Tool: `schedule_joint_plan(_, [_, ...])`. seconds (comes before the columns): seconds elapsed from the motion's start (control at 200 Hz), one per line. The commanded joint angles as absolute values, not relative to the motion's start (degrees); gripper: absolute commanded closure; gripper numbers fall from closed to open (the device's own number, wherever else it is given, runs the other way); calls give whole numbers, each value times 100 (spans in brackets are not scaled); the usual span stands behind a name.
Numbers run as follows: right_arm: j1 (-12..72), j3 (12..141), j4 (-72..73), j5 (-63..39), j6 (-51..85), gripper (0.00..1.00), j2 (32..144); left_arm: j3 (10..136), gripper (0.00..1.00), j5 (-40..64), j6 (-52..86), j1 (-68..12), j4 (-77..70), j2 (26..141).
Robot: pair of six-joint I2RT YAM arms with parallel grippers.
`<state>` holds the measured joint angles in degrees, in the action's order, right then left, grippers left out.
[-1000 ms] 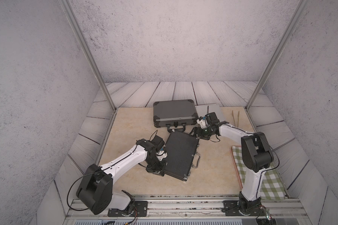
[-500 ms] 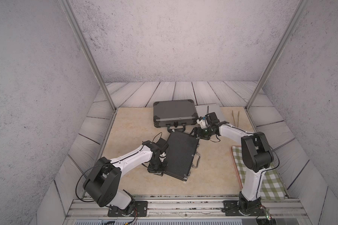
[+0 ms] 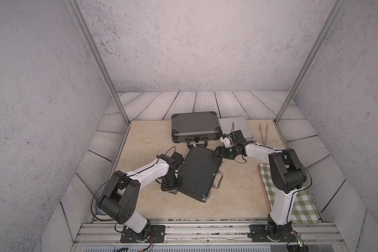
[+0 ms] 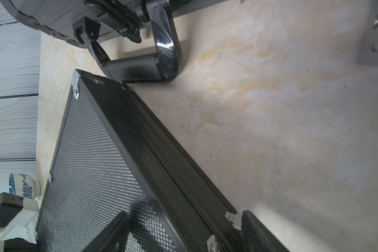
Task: Close the poker set cases
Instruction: Adjust the poker set case at the center of the board.
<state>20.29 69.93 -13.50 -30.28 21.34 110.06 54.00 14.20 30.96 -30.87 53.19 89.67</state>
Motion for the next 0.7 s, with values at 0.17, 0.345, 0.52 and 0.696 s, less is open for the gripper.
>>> schedule_joint_plan(0.17, [2480,5850,-1591,-3517,2470,19,10115,6271,100,927,3111,-2724,4150,9475])
schedule_joint_plan(0.345, [2695,5248,-1416,-3299,2796,19,9571,6646,100,854,3120,-2528,4096,9773])
schedule_joint_plan(0.52, [2817,4648,-1254,-3016,3271,19,9116,7159,100,870,3067,-2454,4017,10145])
schedule_joint_plan(0.696, [2859,4257,-999,-2754,3732,19,8879,7740,100,1009,3137,-2452,3930,10638])
